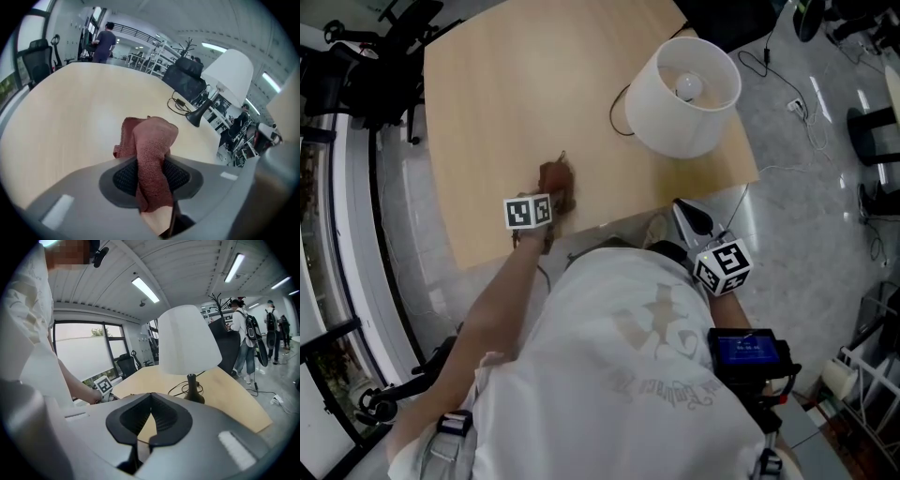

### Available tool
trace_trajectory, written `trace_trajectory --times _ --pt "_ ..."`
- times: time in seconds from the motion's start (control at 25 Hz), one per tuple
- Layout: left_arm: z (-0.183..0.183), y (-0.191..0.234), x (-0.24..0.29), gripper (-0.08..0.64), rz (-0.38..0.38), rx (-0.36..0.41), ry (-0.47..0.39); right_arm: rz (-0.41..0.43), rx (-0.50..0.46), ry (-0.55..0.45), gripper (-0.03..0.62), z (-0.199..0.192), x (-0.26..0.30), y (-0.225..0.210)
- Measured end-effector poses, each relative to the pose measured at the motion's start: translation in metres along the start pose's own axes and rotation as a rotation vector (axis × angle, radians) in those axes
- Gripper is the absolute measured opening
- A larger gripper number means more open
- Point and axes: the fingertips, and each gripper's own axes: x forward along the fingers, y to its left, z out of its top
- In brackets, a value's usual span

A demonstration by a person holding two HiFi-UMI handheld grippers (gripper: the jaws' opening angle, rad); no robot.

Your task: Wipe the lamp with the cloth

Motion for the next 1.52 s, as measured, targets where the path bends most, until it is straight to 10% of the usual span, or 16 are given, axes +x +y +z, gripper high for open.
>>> trace_trajectory --times 0.92,1.52 --pt "0.081 -0.177 -0.115 0.143 -0.363 0.177 -0.485 -0.083 -0.001 -0.125 0.012 0.003 -0.065 0.01" --pt "0.198 -0.282 -0.182 0.143 -0.348 0.339 -0.811 -0.005 -0.006 -0.183 0.012 0.021 -0.097 -0.018"
